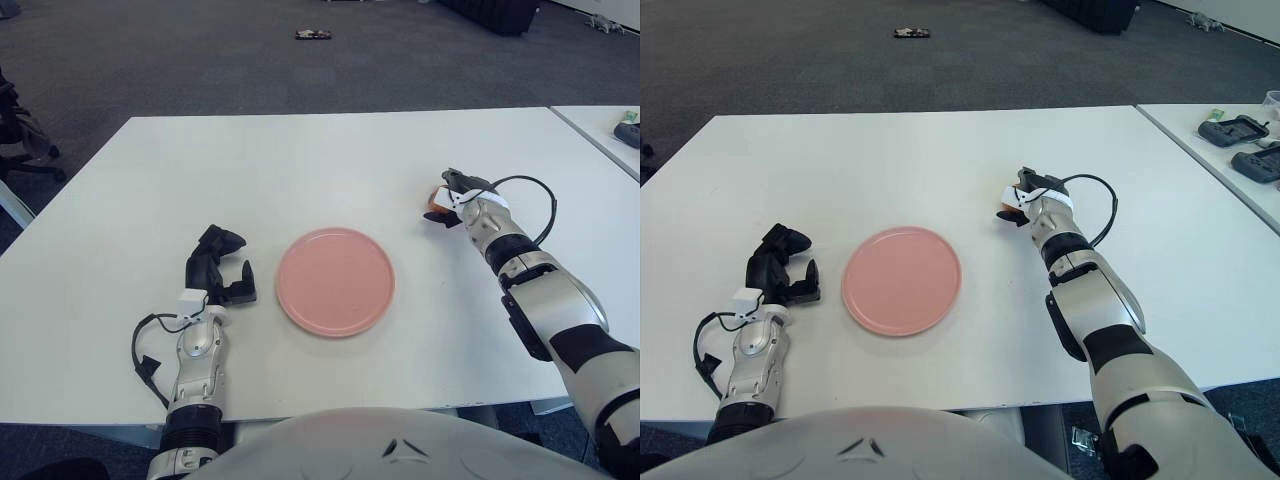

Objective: Put the apple into the plate.

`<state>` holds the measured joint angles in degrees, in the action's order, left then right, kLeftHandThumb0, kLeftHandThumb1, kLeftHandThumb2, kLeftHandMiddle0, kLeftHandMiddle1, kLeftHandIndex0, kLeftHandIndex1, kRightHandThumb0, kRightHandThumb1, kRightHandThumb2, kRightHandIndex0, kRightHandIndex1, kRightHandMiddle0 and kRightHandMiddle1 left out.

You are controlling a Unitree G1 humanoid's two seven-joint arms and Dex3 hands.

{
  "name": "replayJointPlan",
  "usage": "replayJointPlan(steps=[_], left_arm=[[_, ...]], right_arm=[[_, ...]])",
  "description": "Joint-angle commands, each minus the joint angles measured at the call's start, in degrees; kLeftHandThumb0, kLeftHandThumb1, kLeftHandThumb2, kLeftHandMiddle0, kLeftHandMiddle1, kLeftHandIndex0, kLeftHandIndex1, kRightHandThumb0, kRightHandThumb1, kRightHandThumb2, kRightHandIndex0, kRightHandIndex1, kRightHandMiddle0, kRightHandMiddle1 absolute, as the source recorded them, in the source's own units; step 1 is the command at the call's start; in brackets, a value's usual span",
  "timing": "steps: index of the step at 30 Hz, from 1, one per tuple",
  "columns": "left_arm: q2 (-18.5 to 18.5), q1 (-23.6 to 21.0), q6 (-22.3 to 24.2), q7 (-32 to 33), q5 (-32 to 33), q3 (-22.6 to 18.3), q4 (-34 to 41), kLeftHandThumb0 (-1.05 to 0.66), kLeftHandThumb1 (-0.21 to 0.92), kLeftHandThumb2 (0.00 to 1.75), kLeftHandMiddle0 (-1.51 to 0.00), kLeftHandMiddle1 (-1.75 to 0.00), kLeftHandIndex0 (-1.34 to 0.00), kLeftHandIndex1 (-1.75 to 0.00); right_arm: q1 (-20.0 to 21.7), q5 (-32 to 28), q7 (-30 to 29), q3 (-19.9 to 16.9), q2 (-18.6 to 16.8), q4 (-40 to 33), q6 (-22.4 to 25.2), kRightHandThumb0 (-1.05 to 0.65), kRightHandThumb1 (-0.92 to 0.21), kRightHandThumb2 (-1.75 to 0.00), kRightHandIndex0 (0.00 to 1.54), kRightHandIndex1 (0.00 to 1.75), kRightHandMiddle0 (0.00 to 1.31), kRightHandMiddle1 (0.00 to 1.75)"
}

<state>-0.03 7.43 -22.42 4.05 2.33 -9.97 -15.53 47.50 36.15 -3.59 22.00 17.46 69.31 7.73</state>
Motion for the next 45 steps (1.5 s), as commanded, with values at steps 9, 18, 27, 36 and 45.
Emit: replayJointPlan(steps=[9, 18, 27, 36, 45], left_arm=[[0.22, 1.51, 1.04, 0.54, -0.18, -0.16, -1.80, -0.01, -0.07, 1.75, -0.92, -1.75, -0.68, -1.69], [0.28, 1.48, 1.29, 0.87, -0.54, -0.25, -1.79, -0.01, -0.07, 1.75, -0.93, -1.75, -0.68, -1.68], [0.32, 1.61, 2.55, 1.55, -0.90, -0.09, -1.08, -0.01, -0.07, 1.75, -0.92, -1.75, -0.68, -1.69], [0.41, 1.68, 3.46, 1.67, -0.66, -0.17, -0.46, -0.01, -0.07, 1.75, -0.93, -1.75, -0.69, -1.67], [0.48, 1.56, 3.34, 2.42, -1.17, -0.12, -0.54, -0.01, -0.07, 1.75, -0.93, -1.75, -0.68, -1.68]], right_arm=[[-3.28, -3.04, -1.35, -1.42, -0.31, 4.10, 2.24, -0.65, -0.35, -1.07, 0.00, 1.07, 0.00, 1.10], [-2.79, -4.13, -5.12, -2.69, -0.80, 4.18, 4.24, -0.46, -0.26, -1.27, 0.01, 1.67, 0.18, 1.68], [-2.40, -5.96, -10.57, -4.45, -2.15, 3.94, 7.49, -0.19, -0.33, -1.25, 0.41, 1.59, 0.57, 1.74], [-2.27, -9.64, -16.09, -8.18, -3.57, 3.46, 9.57, -0.01, -0.11, -1.48, 0.79, 1.52, 0.61, 1.75], [-3.02, -11.98, -19.45, -10.44, -3.28, 3.12, 4.92, 0.00, 0.07, -1.70, 0.95, 1.58, 0.68, 1.75]])
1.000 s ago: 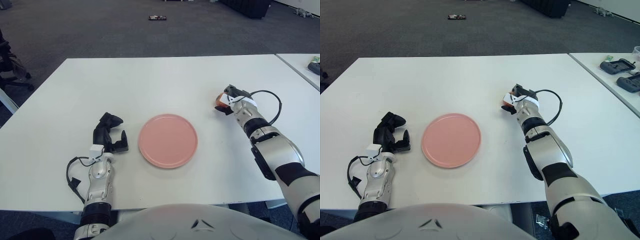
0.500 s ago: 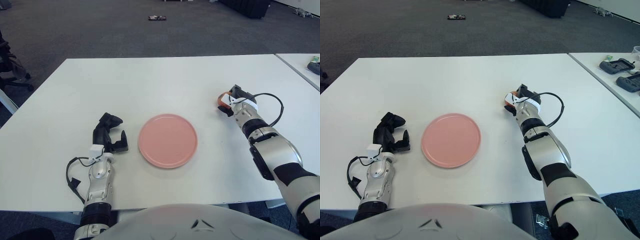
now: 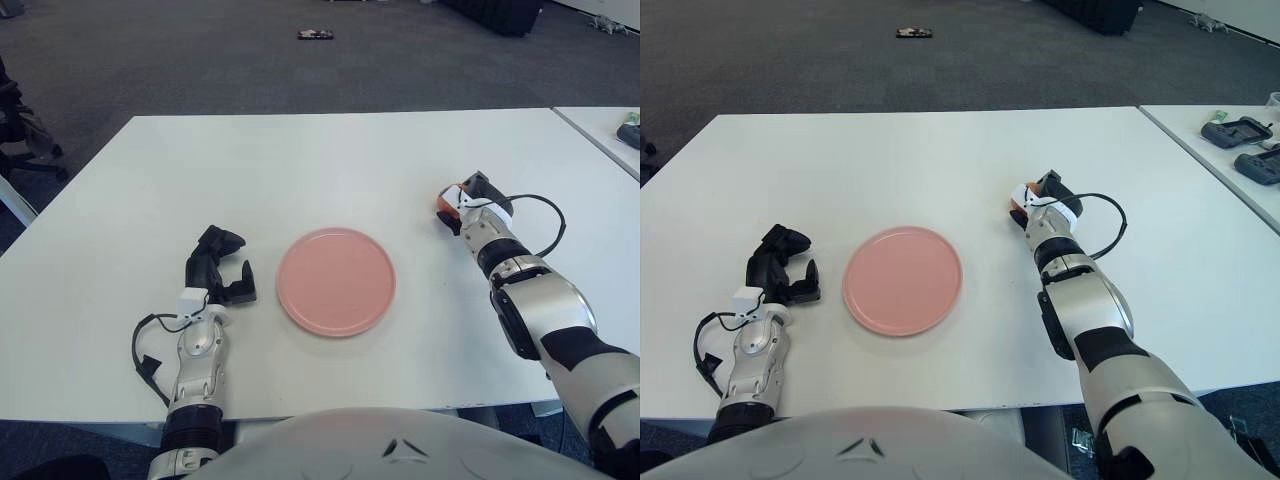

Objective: Put the apple into the plate.

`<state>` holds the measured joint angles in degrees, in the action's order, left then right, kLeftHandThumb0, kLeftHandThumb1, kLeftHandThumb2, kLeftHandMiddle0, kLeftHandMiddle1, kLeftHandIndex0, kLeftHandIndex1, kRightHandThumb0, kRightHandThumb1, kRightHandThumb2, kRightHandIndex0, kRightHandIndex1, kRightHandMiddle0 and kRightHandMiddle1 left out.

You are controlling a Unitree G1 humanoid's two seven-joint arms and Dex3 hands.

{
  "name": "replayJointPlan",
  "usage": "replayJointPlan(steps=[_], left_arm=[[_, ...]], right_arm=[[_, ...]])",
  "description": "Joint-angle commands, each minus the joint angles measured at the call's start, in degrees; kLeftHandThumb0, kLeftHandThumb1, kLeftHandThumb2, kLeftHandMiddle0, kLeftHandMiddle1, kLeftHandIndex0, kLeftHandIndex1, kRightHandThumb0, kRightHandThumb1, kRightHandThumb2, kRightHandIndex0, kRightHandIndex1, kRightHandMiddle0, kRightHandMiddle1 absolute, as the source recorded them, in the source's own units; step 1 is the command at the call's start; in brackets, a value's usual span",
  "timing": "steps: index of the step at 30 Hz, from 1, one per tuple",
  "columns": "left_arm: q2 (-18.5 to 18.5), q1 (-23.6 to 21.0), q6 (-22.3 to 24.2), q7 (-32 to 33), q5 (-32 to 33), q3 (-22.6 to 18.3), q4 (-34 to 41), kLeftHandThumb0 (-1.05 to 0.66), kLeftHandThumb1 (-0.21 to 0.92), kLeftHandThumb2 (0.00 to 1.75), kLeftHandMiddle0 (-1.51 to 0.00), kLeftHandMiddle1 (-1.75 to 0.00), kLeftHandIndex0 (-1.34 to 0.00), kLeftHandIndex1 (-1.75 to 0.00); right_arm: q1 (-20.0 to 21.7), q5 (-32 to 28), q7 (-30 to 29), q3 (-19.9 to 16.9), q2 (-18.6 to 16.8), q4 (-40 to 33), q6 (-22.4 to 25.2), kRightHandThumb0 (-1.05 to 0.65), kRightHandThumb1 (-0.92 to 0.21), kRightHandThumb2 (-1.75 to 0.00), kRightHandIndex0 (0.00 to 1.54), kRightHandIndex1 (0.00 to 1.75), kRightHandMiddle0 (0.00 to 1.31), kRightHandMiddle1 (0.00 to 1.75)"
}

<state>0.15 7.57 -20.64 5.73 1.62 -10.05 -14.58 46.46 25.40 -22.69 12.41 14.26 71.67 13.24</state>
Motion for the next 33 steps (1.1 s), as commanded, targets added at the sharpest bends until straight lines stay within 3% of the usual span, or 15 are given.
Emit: replayJointPlan(steps=[1, 16, 25, 33], left_arm=[[0.31, 1.43, 1.55, 0.81, -0.53, 0.01, -1.46, -0.01, -0.07, 1.75, -0.93, -1.75, -0.68, -1.68], [0.04, 1.71, 2.68, -0.11, 0.52, 0.06, -0.79, -0.01, -0.06, 1.75, -0.93, -1.75, -0.66, -1.70], [0.00, 1.93, 2.68, -0.18, 0.54, 0.13, -0.39, -0.01, -0.06, 1.75, -0.93, -1.75, -0.67, -1.70], [-0.13, 2.11, 3.16, -0.77, 0.93, 0.18, -0.14, -0.01, -0.07, 1.75, -0.93, -1.75, -0.67, -1.70]], right_arm=[[-2.07, -1.45, -0.76, -1.10, -0.07, 0.70, -1.16, 0.00, 0.07, -1.70, 0.95, 1.58, 0.68, 1.75], [-4.97, -7.26, -3.54, -7.35, 0.01, -3.43, -12.33, 0.00, 0.08, -1.72, 0.96, 1.60, 0.67, 1.75], [-7.52, -14.28, -2.22, -13.35, -1.42, -9.59, -18.56, 0.00, 0.07, -1.75, 0.91, 1.70, 0.68, 1.75], [-9.52, -16.72, 1.07, -14.58, -2.20, -14.90, -23.75, 0.00, 0.07, -1.75, 0.88, 1.74, 0.71, 1.72]])
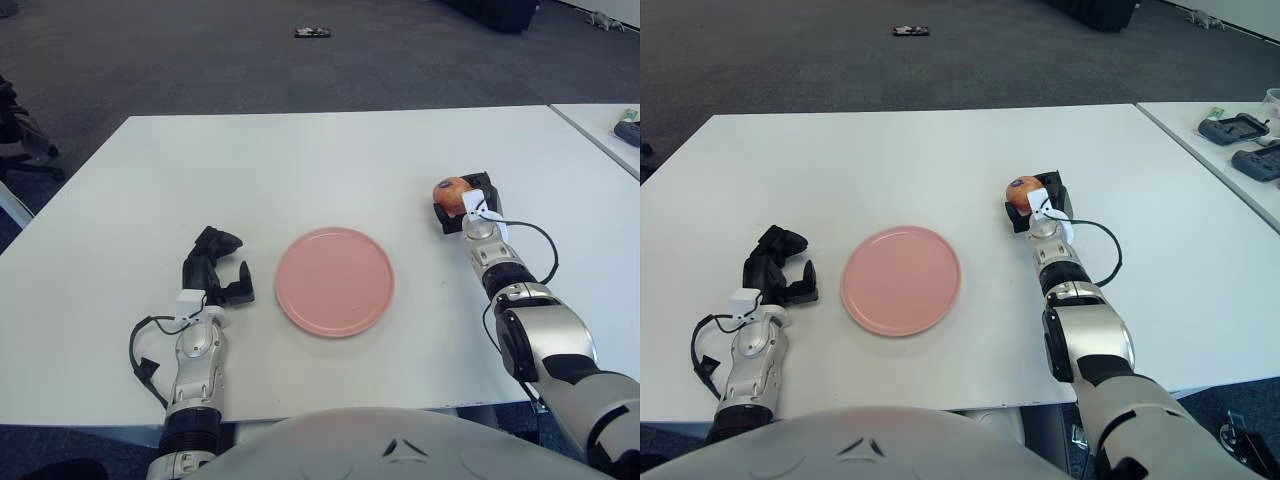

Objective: Put the apple into the plate.

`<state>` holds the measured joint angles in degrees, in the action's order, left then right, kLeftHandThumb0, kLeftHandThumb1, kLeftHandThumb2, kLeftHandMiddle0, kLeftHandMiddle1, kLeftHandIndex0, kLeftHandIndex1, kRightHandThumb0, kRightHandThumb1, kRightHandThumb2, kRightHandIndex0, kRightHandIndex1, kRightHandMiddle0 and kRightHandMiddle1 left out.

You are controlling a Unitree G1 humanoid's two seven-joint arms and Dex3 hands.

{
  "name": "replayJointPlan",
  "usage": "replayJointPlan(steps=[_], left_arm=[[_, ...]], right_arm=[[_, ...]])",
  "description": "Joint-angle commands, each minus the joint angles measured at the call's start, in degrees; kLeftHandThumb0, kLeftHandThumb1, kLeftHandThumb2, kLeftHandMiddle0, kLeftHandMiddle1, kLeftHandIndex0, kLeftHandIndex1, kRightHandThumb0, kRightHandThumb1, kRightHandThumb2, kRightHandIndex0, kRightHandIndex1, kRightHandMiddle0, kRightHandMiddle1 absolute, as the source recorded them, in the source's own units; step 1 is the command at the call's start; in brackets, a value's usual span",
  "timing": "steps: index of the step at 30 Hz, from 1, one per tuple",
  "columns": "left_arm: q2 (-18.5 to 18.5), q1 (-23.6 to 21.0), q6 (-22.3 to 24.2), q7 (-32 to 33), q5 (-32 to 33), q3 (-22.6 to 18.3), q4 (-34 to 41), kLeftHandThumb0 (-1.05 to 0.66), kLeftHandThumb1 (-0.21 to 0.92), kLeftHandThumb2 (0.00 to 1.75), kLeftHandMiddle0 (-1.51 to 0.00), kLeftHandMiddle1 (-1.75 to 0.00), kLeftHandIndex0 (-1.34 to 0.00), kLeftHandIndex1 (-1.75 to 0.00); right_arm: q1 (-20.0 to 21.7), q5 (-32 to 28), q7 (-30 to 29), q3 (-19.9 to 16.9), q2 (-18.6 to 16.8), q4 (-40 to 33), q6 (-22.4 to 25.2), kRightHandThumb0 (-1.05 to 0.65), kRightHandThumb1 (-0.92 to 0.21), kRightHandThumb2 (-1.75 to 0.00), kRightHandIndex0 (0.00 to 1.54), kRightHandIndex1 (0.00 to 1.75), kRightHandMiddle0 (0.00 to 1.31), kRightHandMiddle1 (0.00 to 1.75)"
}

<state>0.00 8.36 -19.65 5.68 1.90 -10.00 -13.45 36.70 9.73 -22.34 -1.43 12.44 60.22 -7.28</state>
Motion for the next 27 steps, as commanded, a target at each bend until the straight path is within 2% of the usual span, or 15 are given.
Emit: replayJointPlan(steps=[1, 6, 9, 15, 23, 27], left_arm=[[0.01, 1.35, 2.19, -0.80, 0.70, 0.12, -1.27, -0.01, -0.06, 1.75, -0.93, -1.75, -0.67, -1.70], [0.09, 1.20, 1.47, -1.03, 0.95, 0.00, -1.72, -0.01, -0.06, 1.75, -0.92, -1.75, -0.66, -1.71], [0.10, 1.10, 0.98, -0.83, 0.59, 0.05, -1.97, -0.01, -0.06, 1.75, -0.92, -1.75, -0.66, -1.71], [0.04, 1.01, 0.21, -0.90, 0.37, 0.16, -2.37, -0.01, -0.06, 1.75, -0.92, -1.75, -0.67, -1.70], [0.36, 0.80, 0.65, -0.21, -0.07, 0.27, -2.27, -0.01, -0.07, 1.75, -0.92, -1.75, -0.68, -1.69], [0.55, 0.72, 0.79, -0.17, -0.09, 0.25, -2.22, -0.01, -0.07, 1.75, -0.92, -1.75, -0.67, -1.70]], right_arm=[[-0.02, -1.05, 0.89, -0.67, -0.51, -4.12, -3.61, 0.00, 0.07, -1.75, 0.88, 1.74, 0.72, 1.71], [-2.54, -1.74, 5.06, -0.13, -0.94, -8.73, -9.75, 0.00, 0.07, -1.75, 0.87, 1.75, 0.70, 1.73], [-6.61, -2.12, 9.00, 1.55, -1.86, -18.05, -12.38, 0.00, 0.07, -1.75, 0.90, 1.71, 0.69, 1.74], [-12.51, -1.46, 13.99, 4.90, -3.20, -32.05, -13.46, 0.00, 0.10, -1.75, 0.95, 1.64, 0.70, 1.75], [-17.12, -6.51, 26.69, 7.26, -3.00, -39.88, -13.81, 0.00, 0.11, -1.75, 0.98, 1.60, 0.70, 1.75], [-19.42, -6.67, 30.30, 9.10, -3.78, -43.13, -14.55, 0.00, 0.11, -1.75, 0.98, 1.59, 0.71, 1.75]])
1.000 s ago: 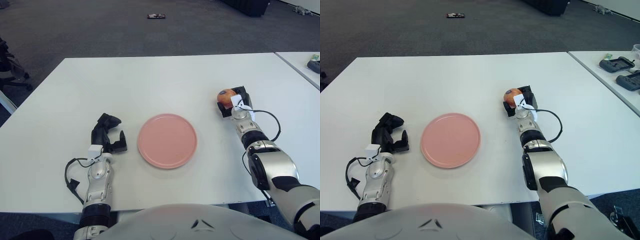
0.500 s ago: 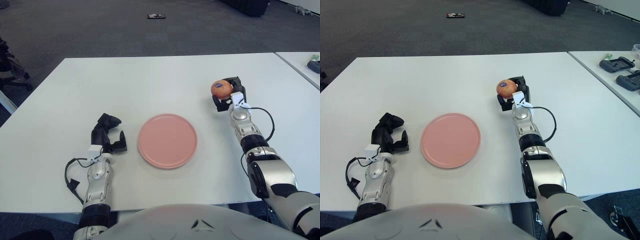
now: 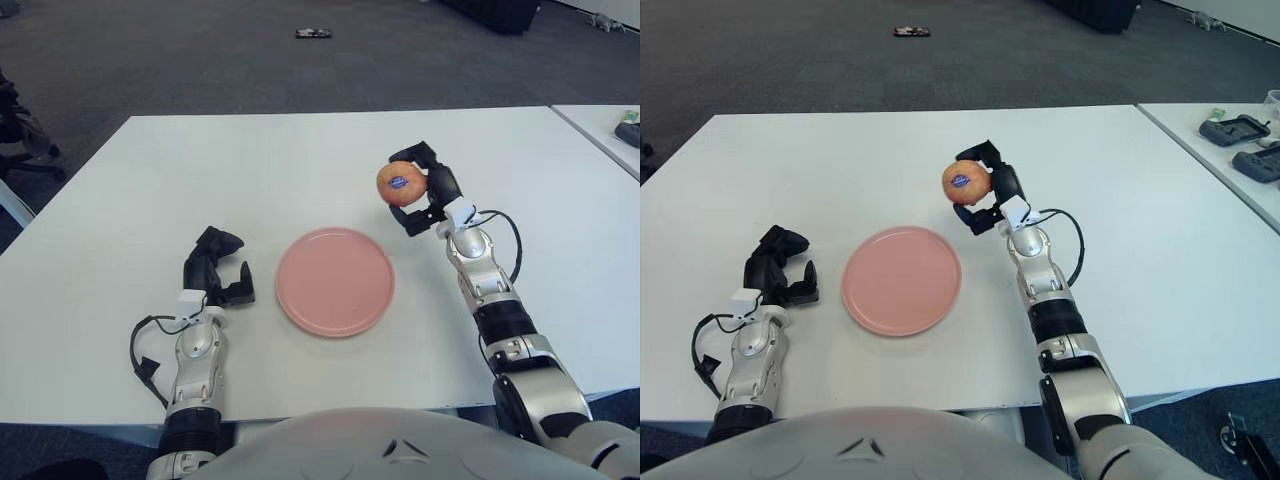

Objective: Put the apple into the plate.

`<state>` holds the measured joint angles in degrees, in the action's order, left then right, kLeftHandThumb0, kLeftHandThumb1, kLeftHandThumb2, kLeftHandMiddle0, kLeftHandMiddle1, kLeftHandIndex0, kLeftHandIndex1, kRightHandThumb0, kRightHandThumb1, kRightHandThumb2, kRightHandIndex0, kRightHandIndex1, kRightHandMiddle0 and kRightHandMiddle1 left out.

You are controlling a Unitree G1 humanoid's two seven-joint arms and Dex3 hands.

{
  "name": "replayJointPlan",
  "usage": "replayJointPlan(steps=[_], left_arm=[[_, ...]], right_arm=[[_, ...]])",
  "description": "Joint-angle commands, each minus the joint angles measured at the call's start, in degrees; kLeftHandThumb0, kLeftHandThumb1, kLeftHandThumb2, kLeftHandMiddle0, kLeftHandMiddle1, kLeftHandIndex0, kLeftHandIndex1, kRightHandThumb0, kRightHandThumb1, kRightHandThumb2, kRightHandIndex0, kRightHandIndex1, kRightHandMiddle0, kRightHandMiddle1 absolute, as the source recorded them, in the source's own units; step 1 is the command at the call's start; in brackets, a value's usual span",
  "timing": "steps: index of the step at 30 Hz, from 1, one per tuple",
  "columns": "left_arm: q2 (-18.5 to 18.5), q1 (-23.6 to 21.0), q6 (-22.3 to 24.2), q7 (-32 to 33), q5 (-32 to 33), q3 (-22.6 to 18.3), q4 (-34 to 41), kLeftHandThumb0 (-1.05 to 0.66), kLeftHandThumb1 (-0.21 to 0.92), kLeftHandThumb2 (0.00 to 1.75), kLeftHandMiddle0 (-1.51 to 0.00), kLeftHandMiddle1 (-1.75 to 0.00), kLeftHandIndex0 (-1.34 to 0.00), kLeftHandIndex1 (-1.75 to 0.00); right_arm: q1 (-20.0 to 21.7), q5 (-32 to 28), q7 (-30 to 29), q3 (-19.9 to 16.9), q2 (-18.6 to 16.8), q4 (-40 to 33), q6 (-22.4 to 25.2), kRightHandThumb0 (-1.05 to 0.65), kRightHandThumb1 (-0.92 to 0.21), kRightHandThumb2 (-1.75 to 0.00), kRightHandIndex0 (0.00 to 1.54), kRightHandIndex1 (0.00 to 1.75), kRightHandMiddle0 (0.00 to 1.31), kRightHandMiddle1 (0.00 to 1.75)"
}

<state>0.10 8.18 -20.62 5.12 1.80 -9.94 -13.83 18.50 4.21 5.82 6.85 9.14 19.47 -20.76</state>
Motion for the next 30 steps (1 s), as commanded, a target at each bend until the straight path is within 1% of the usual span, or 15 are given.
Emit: replayJointPlan(steps=[1, 7, 13, 15, 18, 22, 24, 27, 30], left_arm=[[0.43, 0.89, 1.74, 0.28, 0.04, 0.19, -1.90, -0.01, -0.07, 1.75, -0.92, -1.75, -0.67, -1.70], [0.48, 0.83, 1.18, 0.49, -0.43, 0.35, -2.11, -0.01, -0.06, 1.75, -0.92, -1.75, -0.66, -1.71], [0.43, 0.77, 0.75, 0.75, -0.88, 0.39, -2.67, -0.01, -0.07, 1.75, -0.92, -1.75, -0.67, -1.70], [0.41, 0.74, 0.44, 0.67, -0.80, 0.42, -2.90, -0.01, -0.07, 1.75, -0.92, -1.75, -0.67, -1.70], [0.44, 0.64, -0.15, 0.73, -0.79, 0.46, -3.25, -0.01, -0.06, 1.75, -0.92, -1.75, -0.67, -1.70], [0.71, 0.64, -0.29, 1.48, -1.29, 0.59, -3.07, -0.01, -0.07, 1.75, -0.92, -1.75, -0.67, -1.70], [0.79, 0.67, 0.15, 1.87, -1.52, 0.62, -2.84, -0.01, -0.07, 1.75, -0.92, -1.75, -0.67, -1.70], [0.85, 0.71, 0.68, 2.17, -1.70, 0.66, -2.58, -0.01, -0.07, 1.75, -0.93, -1.75, -0.67, -1.69], [0.80, 0.76, 0.89, 2.11, -1.71, 0.73, -2.51, -0.01, -0.07, 1.75, -0.93, -1.75, -0.67, -1.69]], right_arm=[[-1.65, -0.82, 2.97, 1.43, -0.46, -3.06, -1.15, 0.00, 0.11, -1.75, 0.99, 1.59, 0.71, 1.75], [-3.24, 0.51, 7.27, 4.07, 0.21, -6.01, -0.83, 0.00, 0.11, -1.75, 0.99, 1.59, 0.71, 1.75], [-2.75, 0.56, 16.23, 7.51, 3.37, -8.34, -0.55, 0.00, 0.11, -1.75, 0.99, 1.58, 0.71, 1.75], [-2.62, 0.78, 17.76, 8.08, 3.91, -8.66, -0.71, 0.00, 0.11, -1.75, 0.98, 1.59, 0.71, 1.75], [-2.40, 3.01, 19.89, 9.47, 5.62, -10.26, 0.12, 0.00, 0.11, -1.75, 0.98, 1.60, 0.70, 1.75], [-2.26, 7.78, 19.92, 10.75, 7.34, -11.88, 0.11, 0.00, 0.10, -1.75, 0.97, 1.62, 0.69, 1.75], [-2.11, 11.88, 18.64, 11.80, 7.88, -12.53, 0.24, 0.00, 0.10, -1.75, 0.97, 1.63, 0.69, 1.75], [-1.86, 16.43, 17.09, 12.90, 8.08, -12.70, 0.57, 0.00, 0.09, -1.75, 0.96, 1.64, 0.69, 1.75], [-1.78, 19.34, 16.05, 13.81, 8.00, -12.62, 0.96, 0.00, 0.09, -1.75, 0.95, 1.64, 0.69, 1.75]])
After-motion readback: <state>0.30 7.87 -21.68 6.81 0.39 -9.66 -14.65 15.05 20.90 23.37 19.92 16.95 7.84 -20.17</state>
